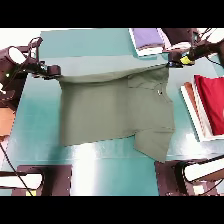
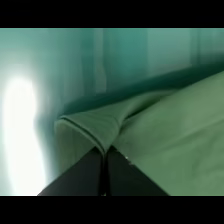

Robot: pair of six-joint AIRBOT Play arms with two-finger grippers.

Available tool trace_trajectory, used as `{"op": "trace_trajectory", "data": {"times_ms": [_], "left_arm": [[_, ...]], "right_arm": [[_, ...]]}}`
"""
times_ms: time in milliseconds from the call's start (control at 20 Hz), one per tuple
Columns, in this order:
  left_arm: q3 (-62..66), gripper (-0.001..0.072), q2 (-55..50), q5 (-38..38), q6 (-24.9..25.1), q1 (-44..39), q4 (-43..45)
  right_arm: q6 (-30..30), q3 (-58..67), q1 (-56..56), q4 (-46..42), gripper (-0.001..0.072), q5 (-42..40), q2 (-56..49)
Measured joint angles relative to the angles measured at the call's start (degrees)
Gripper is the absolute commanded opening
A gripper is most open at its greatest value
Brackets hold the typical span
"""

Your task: Fold the shirts.

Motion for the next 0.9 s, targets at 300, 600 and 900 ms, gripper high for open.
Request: {"op": "trace_trajectory", "data": {"times_ms": [300,600,900], "left_arm": [[3.3,0.0023,-1.7,-4.0,1.6,1.5,-1.0],[-4.8,0.0023,-2.0,-8.7,2.1,1.9,-1.8],[-10.9,0.004,-2.0,-7.6,4.0,1.9,-5.8]], "right_arm": [[-0.7,6.1,0.1,-5.9,0.0019,2.7,-2.1],[-1.1,-3.2,0.2,-10.9,0.002,5.5,1.1],[0.0,-19.4,0.2,-11.3,0.0022,0.0,6.6]]}}
